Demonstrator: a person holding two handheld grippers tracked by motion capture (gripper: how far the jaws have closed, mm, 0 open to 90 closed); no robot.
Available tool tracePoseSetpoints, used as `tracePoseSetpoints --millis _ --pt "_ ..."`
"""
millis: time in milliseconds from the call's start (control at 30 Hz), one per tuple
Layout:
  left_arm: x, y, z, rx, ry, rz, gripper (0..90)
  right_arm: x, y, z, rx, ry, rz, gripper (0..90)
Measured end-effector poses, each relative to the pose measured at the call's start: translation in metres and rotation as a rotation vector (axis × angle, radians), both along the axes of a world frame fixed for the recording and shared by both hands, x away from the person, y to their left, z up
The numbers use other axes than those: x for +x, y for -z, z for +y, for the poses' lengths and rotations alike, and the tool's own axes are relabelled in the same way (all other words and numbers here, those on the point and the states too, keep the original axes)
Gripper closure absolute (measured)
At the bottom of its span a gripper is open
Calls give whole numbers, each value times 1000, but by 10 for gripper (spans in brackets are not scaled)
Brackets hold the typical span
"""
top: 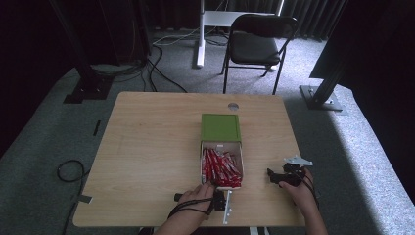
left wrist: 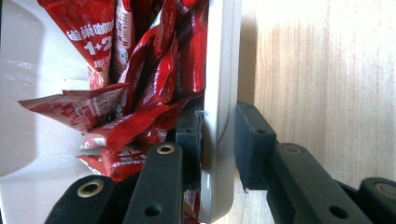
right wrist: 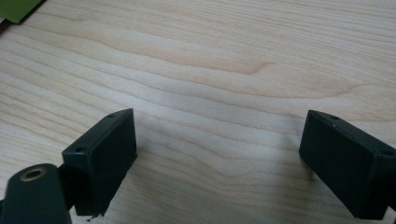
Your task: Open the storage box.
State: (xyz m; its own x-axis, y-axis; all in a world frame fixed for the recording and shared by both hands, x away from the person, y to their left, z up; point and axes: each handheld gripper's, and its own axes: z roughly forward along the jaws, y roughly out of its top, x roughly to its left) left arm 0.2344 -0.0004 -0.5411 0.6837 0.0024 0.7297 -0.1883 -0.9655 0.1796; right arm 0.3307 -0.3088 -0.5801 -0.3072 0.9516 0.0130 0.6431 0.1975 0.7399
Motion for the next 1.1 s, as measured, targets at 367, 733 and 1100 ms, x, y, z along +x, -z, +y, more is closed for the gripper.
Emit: tracePoseSetpoints --millis 367,733,1100 --pt "-3 -8 6 -76 8 69 715 0 0 0 0 0 0 104" --pt "-9 -33 12 -234 58 180 715 0 0 0 0 0 0 104" --pt "0 -56 24 -455 99 254 715 0 0 0 0 0 0 104"
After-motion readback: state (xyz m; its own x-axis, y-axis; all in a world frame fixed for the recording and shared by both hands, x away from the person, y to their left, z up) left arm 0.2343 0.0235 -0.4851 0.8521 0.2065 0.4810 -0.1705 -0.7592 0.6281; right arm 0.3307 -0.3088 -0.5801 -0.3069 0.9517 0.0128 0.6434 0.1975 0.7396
